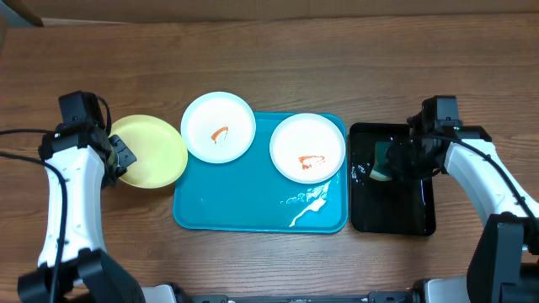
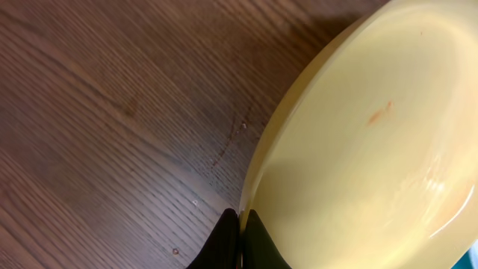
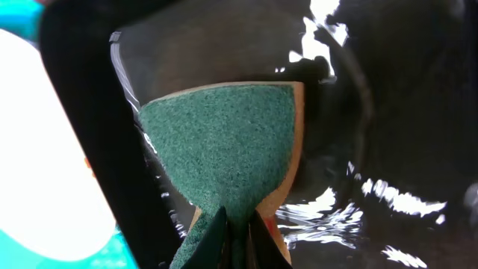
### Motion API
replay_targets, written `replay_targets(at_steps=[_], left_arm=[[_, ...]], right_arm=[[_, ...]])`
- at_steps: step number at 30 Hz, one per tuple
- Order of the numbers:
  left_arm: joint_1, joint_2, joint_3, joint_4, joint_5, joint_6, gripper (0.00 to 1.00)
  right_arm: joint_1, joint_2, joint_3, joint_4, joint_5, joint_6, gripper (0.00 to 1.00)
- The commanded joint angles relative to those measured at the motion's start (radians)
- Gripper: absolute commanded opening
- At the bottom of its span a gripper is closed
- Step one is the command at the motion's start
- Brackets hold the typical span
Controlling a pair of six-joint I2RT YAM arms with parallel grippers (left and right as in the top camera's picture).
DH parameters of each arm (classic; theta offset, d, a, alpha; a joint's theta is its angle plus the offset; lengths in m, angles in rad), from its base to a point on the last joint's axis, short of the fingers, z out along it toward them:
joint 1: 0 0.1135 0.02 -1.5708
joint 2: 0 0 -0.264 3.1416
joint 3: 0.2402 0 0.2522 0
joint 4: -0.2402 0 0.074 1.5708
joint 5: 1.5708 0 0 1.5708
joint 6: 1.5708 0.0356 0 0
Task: Clean dirty plates on tray and stack at the side
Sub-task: 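Place the yellow plate on the table left of the tray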
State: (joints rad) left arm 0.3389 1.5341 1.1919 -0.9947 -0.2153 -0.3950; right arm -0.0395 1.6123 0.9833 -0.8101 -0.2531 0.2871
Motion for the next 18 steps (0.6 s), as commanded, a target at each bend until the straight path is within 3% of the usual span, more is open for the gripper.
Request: replay_targets(at_steps=[1, 9, 18], left_arm=[[0.042, 0.055, 0.02, 0.013, -0.01, -0.089, 0.04], [0.203, 0.076, 0.02, 0.074, 0.193, -0.116, 0.04], [0.309, 0.127, 0.02, 0.056, 0.19, -0.132, 0.04]], right_arm=[[0.001, 0.014, -0.051, 0.021, 0.066, -0.007, 0.04], [0.001, 0.034, -0.146, 0.086, 0.066, -0.007, 0.04], [0.001, 0.034, -0.146, 0.086, 0.065, -0.007, 0.04]])
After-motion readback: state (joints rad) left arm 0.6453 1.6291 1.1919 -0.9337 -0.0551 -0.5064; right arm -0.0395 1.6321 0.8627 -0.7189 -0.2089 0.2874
